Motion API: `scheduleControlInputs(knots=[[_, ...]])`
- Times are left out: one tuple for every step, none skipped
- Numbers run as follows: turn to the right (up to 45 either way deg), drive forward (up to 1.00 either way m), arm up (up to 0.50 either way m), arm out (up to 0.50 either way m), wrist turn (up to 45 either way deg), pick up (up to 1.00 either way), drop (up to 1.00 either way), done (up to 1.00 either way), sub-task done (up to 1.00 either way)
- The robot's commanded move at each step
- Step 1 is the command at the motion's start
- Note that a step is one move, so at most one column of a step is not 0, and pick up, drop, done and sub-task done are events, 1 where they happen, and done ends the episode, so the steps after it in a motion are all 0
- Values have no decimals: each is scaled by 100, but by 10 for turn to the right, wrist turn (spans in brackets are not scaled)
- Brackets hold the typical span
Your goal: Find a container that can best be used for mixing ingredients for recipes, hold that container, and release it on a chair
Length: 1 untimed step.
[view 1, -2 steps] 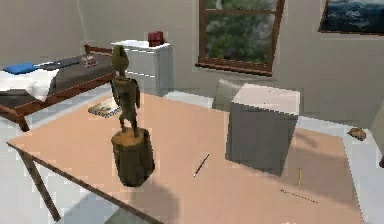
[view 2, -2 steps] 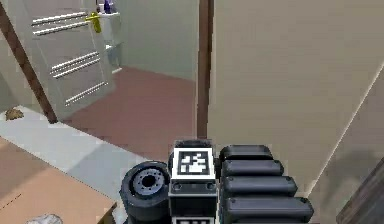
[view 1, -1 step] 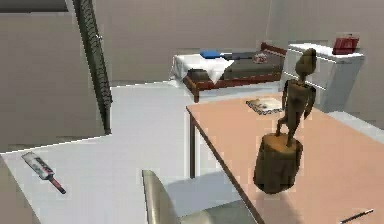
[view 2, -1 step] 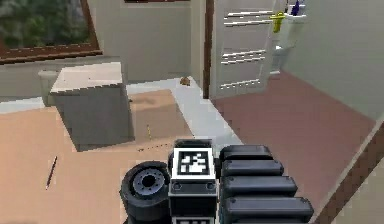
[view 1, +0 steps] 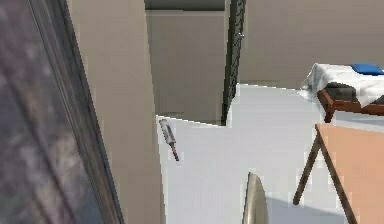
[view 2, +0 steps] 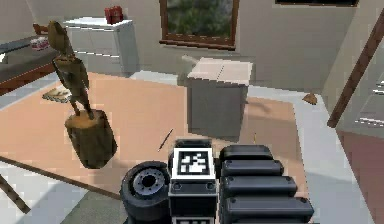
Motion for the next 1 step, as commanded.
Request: scheduleControlInputs(knots=[[0, 0, 0, 34, 0, 0, 0, 0, 0]])
